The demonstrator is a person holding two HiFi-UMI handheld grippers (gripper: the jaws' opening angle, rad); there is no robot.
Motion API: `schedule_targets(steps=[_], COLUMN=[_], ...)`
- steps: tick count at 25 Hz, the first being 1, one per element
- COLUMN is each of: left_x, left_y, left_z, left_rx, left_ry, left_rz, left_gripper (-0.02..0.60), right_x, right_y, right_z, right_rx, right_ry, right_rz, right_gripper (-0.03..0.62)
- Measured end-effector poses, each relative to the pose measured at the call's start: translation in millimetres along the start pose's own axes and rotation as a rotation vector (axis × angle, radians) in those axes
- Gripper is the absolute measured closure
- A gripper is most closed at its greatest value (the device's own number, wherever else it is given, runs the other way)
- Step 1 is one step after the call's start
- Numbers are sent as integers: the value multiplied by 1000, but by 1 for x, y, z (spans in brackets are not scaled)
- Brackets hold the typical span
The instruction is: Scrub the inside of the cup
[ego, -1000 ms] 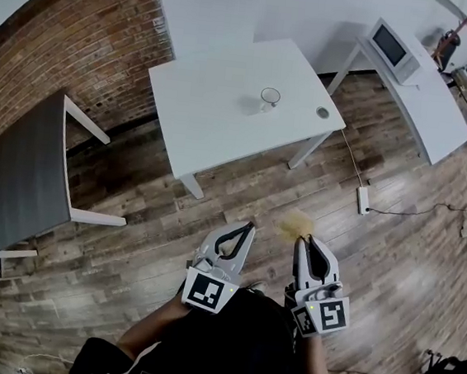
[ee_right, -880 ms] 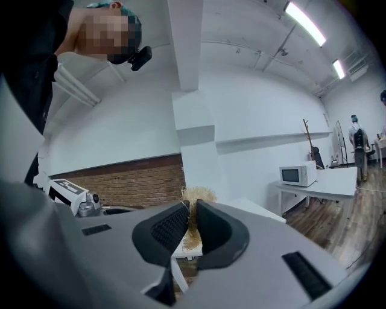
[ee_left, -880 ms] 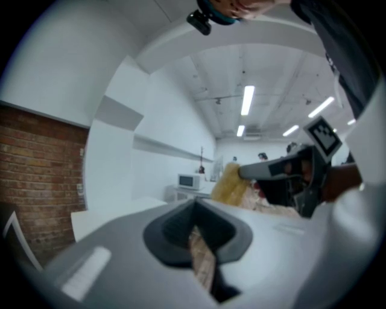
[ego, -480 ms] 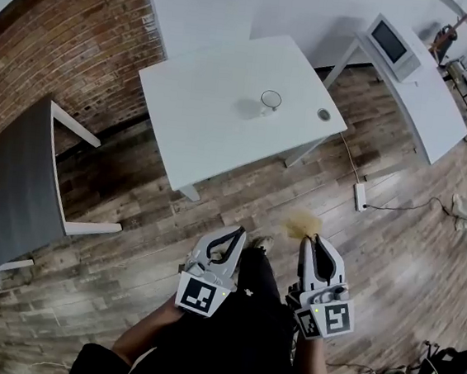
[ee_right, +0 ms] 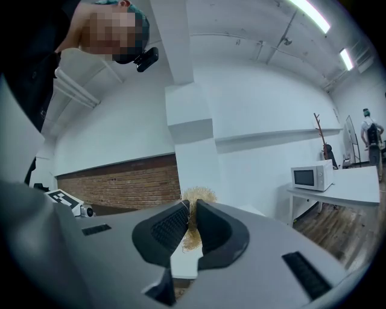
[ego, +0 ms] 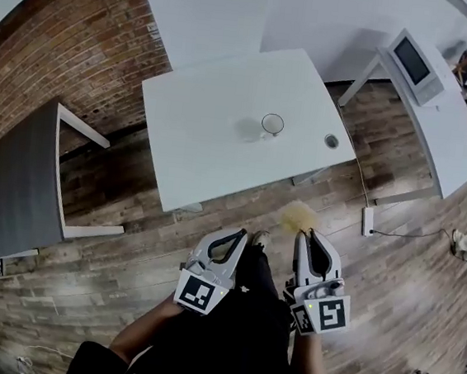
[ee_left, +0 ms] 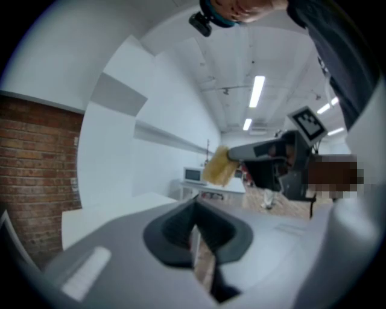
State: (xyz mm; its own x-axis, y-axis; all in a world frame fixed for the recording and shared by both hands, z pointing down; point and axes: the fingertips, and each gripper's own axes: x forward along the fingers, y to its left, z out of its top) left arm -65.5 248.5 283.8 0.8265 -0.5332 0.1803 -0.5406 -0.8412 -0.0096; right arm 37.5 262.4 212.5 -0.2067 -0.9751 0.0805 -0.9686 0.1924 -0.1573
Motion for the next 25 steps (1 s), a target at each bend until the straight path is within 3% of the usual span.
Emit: schedule_targets(steps=[14,19,25], left_x=[143,175,217], left_y=[45,73,118], left_z=[-17,-47,-94], left_rx=[0,-4,-14], left_ry=[141,212,258], left_rz=[160,132,79], left_gripper=[577,567,481], right_x=[94,123,162], right_y=[-121,-135,-146], right_z=[10,6,-10], right_rx=[11,31,10], right_ry=[70,88,110], right_rz=[145,141,91], right_gripper=[563,563,563])
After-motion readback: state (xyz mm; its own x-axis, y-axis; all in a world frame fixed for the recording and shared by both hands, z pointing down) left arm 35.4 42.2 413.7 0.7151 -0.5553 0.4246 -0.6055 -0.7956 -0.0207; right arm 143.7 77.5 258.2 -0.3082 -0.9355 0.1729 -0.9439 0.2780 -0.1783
